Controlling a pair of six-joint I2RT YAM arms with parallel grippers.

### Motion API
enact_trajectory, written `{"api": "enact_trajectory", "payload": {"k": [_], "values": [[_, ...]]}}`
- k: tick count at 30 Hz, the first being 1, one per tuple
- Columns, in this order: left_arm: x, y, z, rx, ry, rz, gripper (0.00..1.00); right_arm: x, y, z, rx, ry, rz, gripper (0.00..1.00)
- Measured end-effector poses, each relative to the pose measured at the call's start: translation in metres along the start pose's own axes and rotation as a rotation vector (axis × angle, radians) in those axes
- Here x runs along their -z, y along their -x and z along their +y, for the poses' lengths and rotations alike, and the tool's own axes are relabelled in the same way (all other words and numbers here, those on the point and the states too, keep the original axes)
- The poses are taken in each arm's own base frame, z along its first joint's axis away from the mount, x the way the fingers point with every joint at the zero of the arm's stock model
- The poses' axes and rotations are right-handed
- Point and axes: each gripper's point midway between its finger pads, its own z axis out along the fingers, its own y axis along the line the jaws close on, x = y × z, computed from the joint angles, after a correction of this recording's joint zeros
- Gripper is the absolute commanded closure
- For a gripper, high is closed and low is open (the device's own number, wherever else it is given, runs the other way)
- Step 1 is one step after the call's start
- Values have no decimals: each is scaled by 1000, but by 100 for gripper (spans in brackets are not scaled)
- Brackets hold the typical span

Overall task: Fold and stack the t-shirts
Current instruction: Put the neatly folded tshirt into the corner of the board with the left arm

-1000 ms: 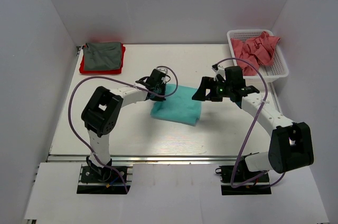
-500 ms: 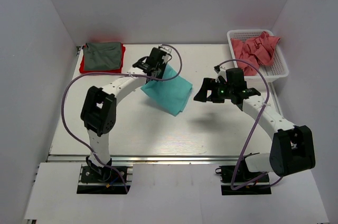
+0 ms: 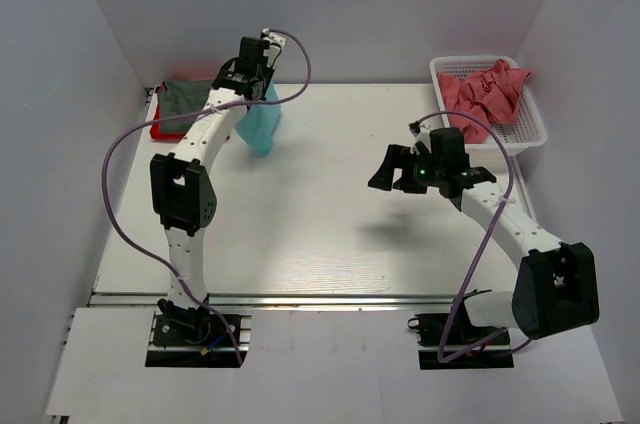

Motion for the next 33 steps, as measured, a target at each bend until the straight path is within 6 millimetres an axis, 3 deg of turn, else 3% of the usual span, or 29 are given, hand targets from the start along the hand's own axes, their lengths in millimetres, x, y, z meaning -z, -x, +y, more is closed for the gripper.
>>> {"api": "enact_trajectory", "payload": {"k": [6, 11, 23, 29, 33], "values": [[-36, -3, 54, -16, 81, 17, 100, 1, 4, 2, -6, 2, -8, 10], [-52, -1, 98, -2, 153, 1, 100, 0, 8, 3, -5, 4, -11, 10], [-53, -2, 180, 96, 258, -63, 100, -5, 8, 1, -17, -2, 5, 10], [-59, -19, 215, 180, 268, -76, 100, -7, 11, 2, -23, 1, 6, 10], [-79, -41, 234, 232, 280, -63, 100, -10, 13, 1, -36, -2, 14, 10]]}}
